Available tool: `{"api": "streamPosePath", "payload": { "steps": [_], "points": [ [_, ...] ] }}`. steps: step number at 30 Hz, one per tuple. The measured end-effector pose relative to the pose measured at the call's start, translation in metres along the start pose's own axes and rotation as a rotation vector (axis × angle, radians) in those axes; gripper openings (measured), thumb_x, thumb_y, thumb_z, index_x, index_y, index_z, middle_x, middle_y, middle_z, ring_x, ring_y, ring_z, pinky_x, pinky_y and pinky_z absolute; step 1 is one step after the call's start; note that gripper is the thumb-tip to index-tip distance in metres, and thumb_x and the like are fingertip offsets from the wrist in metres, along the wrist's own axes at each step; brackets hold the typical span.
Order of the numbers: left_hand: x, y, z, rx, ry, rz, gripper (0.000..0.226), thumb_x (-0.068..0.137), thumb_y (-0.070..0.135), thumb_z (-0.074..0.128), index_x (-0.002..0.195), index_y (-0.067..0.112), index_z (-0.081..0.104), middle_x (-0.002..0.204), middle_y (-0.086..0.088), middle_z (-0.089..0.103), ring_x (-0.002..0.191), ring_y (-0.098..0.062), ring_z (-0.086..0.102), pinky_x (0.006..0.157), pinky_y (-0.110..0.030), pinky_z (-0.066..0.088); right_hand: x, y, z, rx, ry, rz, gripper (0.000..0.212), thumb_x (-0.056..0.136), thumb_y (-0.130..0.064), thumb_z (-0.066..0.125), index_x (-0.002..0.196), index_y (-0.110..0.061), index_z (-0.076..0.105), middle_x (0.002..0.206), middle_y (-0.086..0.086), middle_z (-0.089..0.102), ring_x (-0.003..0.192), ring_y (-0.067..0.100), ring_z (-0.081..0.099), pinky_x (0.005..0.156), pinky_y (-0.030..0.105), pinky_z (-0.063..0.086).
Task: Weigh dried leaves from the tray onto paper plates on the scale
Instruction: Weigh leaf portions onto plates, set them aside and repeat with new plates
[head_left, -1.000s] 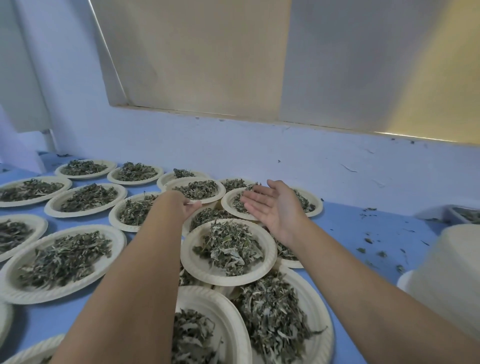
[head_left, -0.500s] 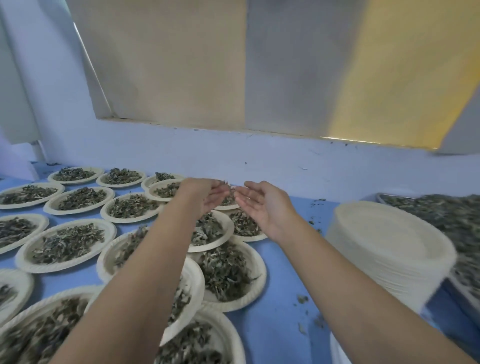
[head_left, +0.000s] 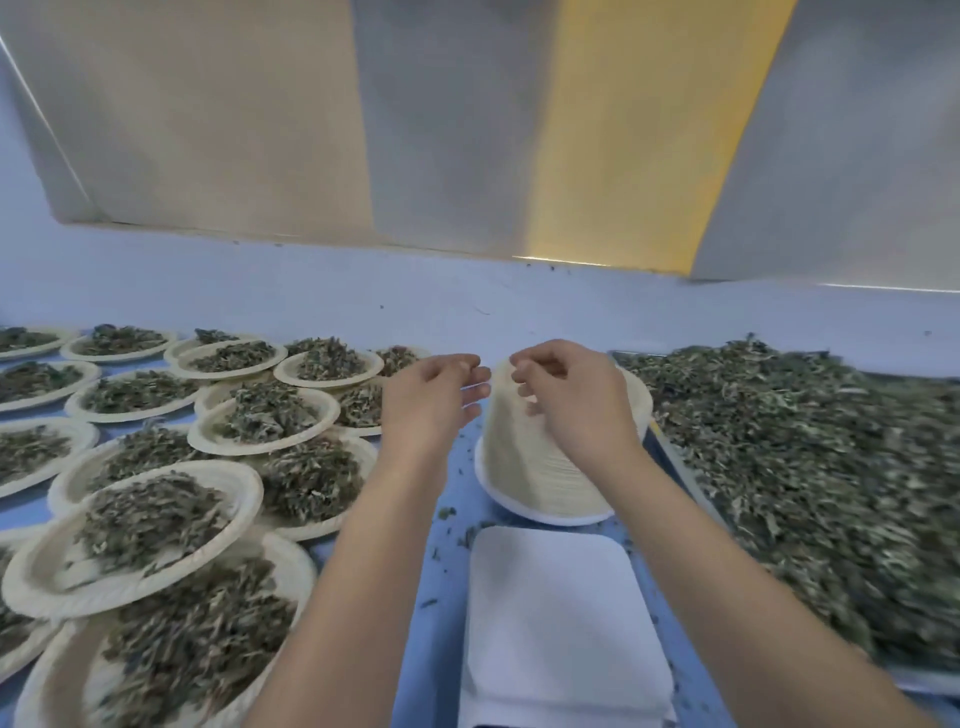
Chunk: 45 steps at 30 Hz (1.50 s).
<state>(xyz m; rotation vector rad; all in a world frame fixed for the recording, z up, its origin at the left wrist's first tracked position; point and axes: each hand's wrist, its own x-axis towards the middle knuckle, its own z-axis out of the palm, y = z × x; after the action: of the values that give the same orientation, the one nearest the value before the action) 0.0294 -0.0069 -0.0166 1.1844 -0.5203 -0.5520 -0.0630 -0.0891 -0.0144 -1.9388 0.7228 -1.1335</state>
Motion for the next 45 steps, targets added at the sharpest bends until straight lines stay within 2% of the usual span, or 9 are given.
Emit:
{"api": "streamPosePath", "payload": {
  "steps": [3, 6, 10, 13, 19, 28, 36, 41, 45],
  "points": [
    [-0.009, -0.010, 0.001, -0.029, 0.031, 0.000, 0.019, 0.095, 0.010, 0.048, 0.088, 0.014, 0.065, 0.076, 0.003, 0.070, 0.068, -0.009, 0.065, 0.061, -0.018, 0.050, -0.006, 0.014, -0.022, -0.507, 0.030, -0.213, 0.021, 0.095, -0.017, 0.052, 0.107, -0.015, 0.070, 0.098, -0.004, 0.070, 0.094, 0.012, 0.061, 0.077, 0.019, 0.039],
    [-0.011, -0.015, 0.003, -0.034, 0.068, -0.001, 0.019, 0.095, 0.010, 0.047, 0.091, 0.014, 0.065, 0.076, 0.003, 0.070, 0.063, -0.007, 0.063, 0.059, -0.016, 0.048, -0.009, 0.023, -0.033, -0.720, -0.090, -0.222, 0.032, 0.100, -0.017, 0.041, 0.124, -0.016, 0.062, 0.124, -0.001, 0.064, 0.114, 0.017, 0.056, 0.088, 0.025, 0.036],
    [-0.012, -0.014, 0.004, -0.055, 0.085, 0.004, 0.018, 0.094, 0.009, 0.049, 0.087, 0.014, 0.065, 0.071, 0.004, 0.070, 0.056, -0.006, 0.062, 0.058, -0.017, 0.046, -0.016, 0.022, -0.032, -0.912, -0.191, -0.235, 0.032, 0.099, -0.012, 0.037, 0.118, -0.015, 0.062, 0.118, 0.005, 0.065, 0.111, 0.026, 0.054, 0.090, 0.038, 0.042],
    [-0.013, -0.015, 0.005, -0.038, 0.069, -0.003, 0.020, 0.094, 0.009, 0.048, 0.086, 0.015, 0.065, 0.071, 0.005, 0.070, 0.059, -0.006, 0.062, 0.060, -0.018, 0.047, -0.018, 0.022, -0.030, -0.966, -0.236, -0.247, 0.031, 0.100, -0.013, 0.036, 0.120, -0.016, 0.060, 0.119, 0.005, 0.062, 0.111, 0.027, 0.054, 0.091, 0.039, 0.043],
    [-0.017, -0.015, 0.005, -0.023, 0.028, -0.009, 0.023, 0.095, 0.010, 0.047, 0.083, 0.017, 0.065, 0.063, 0.010, 0.069, 0.058, -0.004, 0.062, 0.060, -0.017, 0.047, -0.015, 0.031, -0.025, -0.984, -0.210, -0.299, 0.024, 0.096, -0.007, 0.041, 0.106, -0.014, 0.061, 0.101, 0.006, 0.062, 0.098, 0.027, 0.055, 0.080, 0.038, 0.043],
    [-0.021, -0.019, 0.011, -0.004, 0.012, -0.024, 0.023, 0.094, 0.007, 0.046, 0.081, 0.016, 0.063, 0.074, 0.003, 0.068, 0.060, -0.005, 0.061, 0.065, -0.018, 0.046, -0.010, 0.046, -0.017, -0.910, -0.077, -0.403, 0.038, 0.093, 0.002, 0.043, 0.126, -0.010, 0.057, 0.110, 0.009, 0.061, 0.105, 0.027, 0.048, 0.079, 0.029, 0.030],
    [-0.021, -0.025, 0.016, -0.095, -0.020, -0.068, 0.014, 0.095, 0.007, 0.049, 0.087, 0.010, 0.060, 0.084, -0.005, 0.065, 0.069, -0.014, 0.063, 0.063, -0.017, 0.054, -0.021, 0.036, -0.015, -0.748, 0.051, -0.597, 0.027, 0.077, 0.015, 0.058, 0.101, 0.008, 0.067, 0.089, 0.020, 0.067, 0.083, 0.038, 0.061, 0.071, 0.039, 0.049],
    [-0.022, -0.025, 0.017, -0.118, -0.016, -0.017, 0.023, 0.093, 0.019, 0.057, 0.074, 0.007, 0.061, 0.071, -0.005, 0.065, 0.064, -0.013, 0.065, 0.059, -0.018, 0.055, -0.038, 0.029, -0.014, -0.713, 0.076, -0.770, 0.023, 0.078, 0.007, 0.055, 0.095, 0.008, 0.069, 0.083, 0.018, 0.067, 0.074, 0.035, 0.063, 0.066, 0.037, 0.054],
    [-0.020, -0.024, 0.013, -0.077, 0.046, 0.005, 0.026, 0.090, 0.013, 0.062, 0.065, 0.005, 0.057, 0.051, 0.000, 0.060, 0.043, -0.007, 0.054, 0.049, -0.016, 0.049, -0.050, 0.031, -0.017, -0.714, 0.074, -0.848, 0.021, 0.082, 0.004, 0.057, 0.098, 0.004, 0.071, 0.086, 0.014, 0.069, 0.076, 0.032, 0.064, 0.080, 0.040, 0.054]
  ]
}}
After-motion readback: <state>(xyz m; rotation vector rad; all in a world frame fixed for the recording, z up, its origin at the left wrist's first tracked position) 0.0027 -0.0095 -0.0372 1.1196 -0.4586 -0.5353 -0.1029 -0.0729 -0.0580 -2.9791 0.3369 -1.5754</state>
